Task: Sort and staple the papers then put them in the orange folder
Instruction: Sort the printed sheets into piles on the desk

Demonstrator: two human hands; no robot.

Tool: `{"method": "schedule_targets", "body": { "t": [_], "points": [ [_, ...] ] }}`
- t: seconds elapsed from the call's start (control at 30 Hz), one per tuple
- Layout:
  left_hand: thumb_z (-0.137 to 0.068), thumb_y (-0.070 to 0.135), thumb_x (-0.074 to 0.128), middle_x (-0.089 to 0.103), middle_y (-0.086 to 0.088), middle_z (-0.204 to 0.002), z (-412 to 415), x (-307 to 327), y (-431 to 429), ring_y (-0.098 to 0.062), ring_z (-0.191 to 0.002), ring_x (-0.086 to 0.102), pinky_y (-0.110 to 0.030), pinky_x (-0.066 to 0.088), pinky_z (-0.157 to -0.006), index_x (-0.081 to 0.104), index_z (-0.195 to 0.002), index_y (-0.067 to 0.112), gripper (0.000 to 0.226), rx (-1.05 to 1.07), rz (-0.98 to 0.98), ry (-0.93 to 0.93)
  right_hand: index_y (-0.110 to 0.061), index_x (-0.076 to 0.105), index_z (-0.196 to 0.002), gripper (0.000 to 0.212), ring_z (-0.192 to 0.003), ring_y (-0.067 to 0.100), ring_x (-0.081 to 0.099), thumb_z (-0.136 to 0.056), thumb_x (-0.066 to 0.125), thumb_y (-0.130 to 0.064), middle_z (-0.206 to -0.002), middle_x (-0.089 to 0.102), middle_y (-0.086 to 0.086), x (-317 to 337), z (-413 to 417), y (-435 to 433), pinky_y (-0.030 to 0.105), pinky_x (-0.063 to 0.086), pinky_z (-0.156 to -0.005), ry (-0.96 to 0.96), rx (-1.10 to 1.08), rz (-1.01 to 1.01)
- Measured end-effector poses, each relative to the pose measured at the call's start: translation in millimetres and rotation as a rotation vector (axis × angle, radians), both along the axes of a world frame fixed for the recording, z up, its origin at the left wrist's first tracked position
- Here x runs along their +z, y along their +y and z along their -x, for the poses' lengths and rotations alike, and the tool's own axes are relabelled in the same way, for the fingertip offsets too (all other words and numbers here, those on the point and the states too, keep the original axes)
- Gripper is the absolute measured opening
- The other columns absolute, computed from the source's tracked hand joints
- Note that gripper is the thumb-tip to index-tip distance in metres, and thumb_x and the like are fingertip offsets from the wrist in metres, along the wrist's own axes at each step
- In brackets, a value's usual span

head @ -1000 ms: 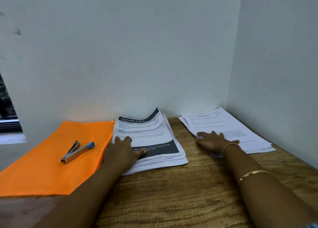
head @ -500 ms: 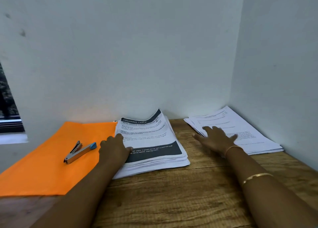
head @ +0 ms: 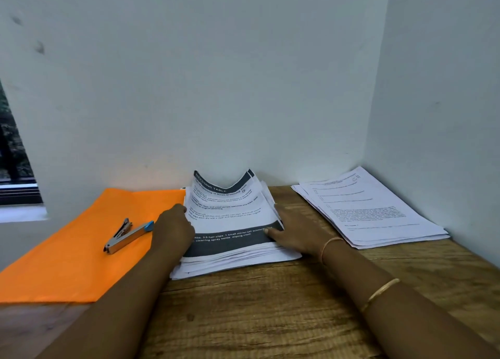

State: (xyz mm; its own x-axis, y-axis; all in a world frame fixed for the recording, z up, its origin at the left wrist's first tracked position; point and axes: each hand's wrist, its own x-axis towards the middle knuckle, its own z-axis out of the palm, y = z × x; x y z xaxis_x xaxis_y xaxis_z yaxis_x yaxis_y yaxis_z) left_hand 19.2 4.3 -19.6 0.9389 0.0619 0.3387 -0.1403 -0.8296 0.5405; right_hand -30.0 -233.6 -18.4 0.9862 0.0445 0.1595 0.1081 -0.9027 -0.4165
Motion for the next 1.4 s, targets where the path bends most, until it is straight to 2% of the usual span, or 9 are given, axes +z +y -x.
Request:
{"method": "schedule_targets", "body": {
  "t": [0.23,0.37,0.5,0.67,0.77,0.87,0.97,1.13,1.4],
  "points": [
    [-0.089,0.001,0.044,0.058,-0.009,-0.127,4.7,-1.4,1.9,-0.029,-0.114,0.051,-0.034,0.042,-0.082,0.056,-0.127,0.021,0.045,0.004,-0.067,-0.064,-0.026,0.024,-0.144,0.072,-0.129,0.026,0.044,-0.085,0.05,-0.058,-0.146,0.043,0.0,-2.5,-2.0,-3.3,0.053,0.033,-0.105,0.08,-0.032,0.043],
    [-0.09,0.008,0.053,0.061,-0.01,-0.125,4.9,0.4,-3.1,-0.029,-0.116,0.051,-0.034,0.04,-0.092,0.064,-0.12,0.013,0.032,0.002,-0.08,-0.107,-0.027,0.013,-0.149,0.08,-0.138,0.025,0.033,-0.086,0.047,-0.062,-0.155,0.028,-0.001,-3.2,-1.7,-3.5,0.056,0.024,-0.11,0.111,-0.028,0.085],
    [-0.09,0.001,0.054,0.054,-0.012,-0.132,7.9,1.5,-10.3,-0.026,-0.124,0.046,-0.029,0.031,-0.098,0.059,-0.125,0.008,0.036,-0.118,0.103,-0.15,-0.03,0.01,-0.151,0.087,-0.141,0.024,0.029,-0.083,0.046,-0.07,-0.155,0.023,-0.008,0.4,1.4,-0.5,0.057,0.021,-0.112,0.092,-0.003,0.025],
    [-0.092,0.0,0.051,0.05,-0.012,-0.133,11.7,5.9,-19.3,-0.025,-0.125,0.042,-0.027,0.032,-0.098,0.057,-0.126,0.011,0.036,-0.207,0.295,-0.191,-0.023,0.036,-0.141,0.048,-0.121,0.008,0.045,-0.097,0.048,-0.038,-0.137,0.045,-0.013,17.7,10.5,-3.6,0.024,0.034,-0.095,-0.115,-0.002,-0.367],
    [-0.092,0.002,0.052,0.049,-0.005,-0.133,15.5,8.4,-27.4,-0.02,-0.124,0.044,-0.024,0.035,-0.096,0.057,-0.125,0.015,0.035,-0.293,0.405,-0.193,-0.014,0.021,-0.148,0.063,-0.131,0.019,0.04,-0.095,0.054,-0.029,-0.136,0.041,-0.007,27.5,4.3,-20.6,0.026,0.033,-0.099,-0.04,-0.192,-0.592],
    [-0.091,0.006,0.056,0.05,0.0,-0.129,19.5,8.7,-35.0,-0.021,-0.114,0.053,-0.028,0.045,-0.09,0.058,-0.12,0.021,0.033,-0.396,0.469,-0.113,-0.006,0.025,-0.146,0.063,-0.128,0.03,0.042,-0.09,0.055,-0.006,-0.138,0.042,0.004,33.2,-2.3,-42.8,0.033,0.036,-0.106,0.058,-0.314,-0.704],
    [-0.089,0.016,0.062,0.053,0.003,-0.124,23.8,4.6,-40.5,-0.015,-0.103,0.058,-0.022,0.047,-0.08,0.059,-0.118,0.027,0.031,-0.503,0.326,-0.025,0.0,0.027,-0.145,0.056,-0.132,0.032,0.036,-0.091,0.041,0.004,-0.145,0.036,0.017,41.4,2.7,-59.8,0.032,0.03,-0.108,0.068,-0.417,-0.532],
    [-0.092,0.031,0.056,0.051,-0.001,-0.132,22.0,-3.2,-36.3,-0.017,-0.121,0.048,-0.027,0.036,-0.099,0.054,-0.126,0.028,0.034,-0.377,-0.067,-0.076,0.001,0.037,-0.136,0.042,-0.126,0.033,0.044,-0.095,0.039,-0.007,-0.14,0.043,0.02,40.0,13.0,-90.1,0.031,0.036,-0.1,0.102,-0.587,-0.226],
    [-0.089,0.044,0.057,0.049,-0.011,-0.129,6.1,-6.9,-17.6,-0.029,-0.118,0.047,-0.035,0.04,-0.094,0.057,-0.123,0.021,0.041,-0.063,-0.171,0.004,-0.01,0.04,-0.138,0.049,-0.124,0.033,0.045,-0.091,0.043,-0.022,-0.139,0.045,0.014,21.6,17.3,-117.4,0.045,0.034,-0.107,0.189,-0.793,-0.048]
  ]
}}
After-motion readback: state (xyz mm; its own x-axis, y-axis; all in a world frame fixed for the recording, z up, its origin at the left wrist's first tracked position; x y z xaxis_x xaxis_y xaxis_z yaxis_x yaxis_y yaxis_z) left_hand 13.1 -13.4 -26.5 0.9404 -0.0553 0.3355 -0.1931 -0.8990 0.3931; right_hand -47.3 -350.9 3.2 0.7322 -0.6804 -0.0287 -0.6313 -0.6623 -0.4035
